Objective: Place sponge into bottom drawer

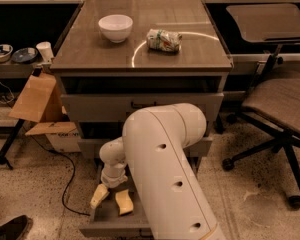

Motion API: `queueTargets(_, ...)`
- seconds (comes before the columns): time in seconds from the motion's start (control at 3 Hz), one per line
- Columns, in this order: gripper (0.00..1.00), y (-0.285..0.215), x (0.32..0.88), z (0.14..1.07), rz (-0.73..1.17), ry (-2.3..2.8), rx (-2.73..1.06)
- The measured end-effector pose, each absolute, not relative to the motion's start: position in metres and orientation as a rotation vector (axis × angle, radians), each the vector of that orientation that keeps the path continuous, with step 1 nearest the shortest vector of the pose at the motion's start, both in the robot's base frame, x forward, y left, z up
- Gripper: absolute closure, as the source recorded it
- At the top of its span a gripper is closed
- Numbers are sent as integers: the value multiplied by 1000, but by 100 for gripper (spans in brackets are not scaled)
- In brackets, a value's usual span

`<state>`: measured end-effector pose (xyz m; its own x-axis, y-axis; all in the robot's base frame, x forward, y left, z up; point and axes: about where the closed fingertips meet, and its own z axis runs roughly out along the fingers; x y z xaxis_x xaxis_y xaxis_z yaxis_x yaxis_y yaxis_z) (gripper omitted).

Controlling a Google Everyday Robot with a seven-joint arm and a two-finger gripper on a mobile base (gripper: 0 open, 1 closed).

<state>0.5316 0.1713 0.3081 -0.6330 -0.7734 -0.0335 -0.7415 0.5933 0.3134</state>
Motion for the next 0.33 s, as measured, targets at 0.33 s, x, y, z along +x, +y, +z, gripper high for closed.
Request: queueTargets(0.33,0,171,532,308,-458,-2708,1292)
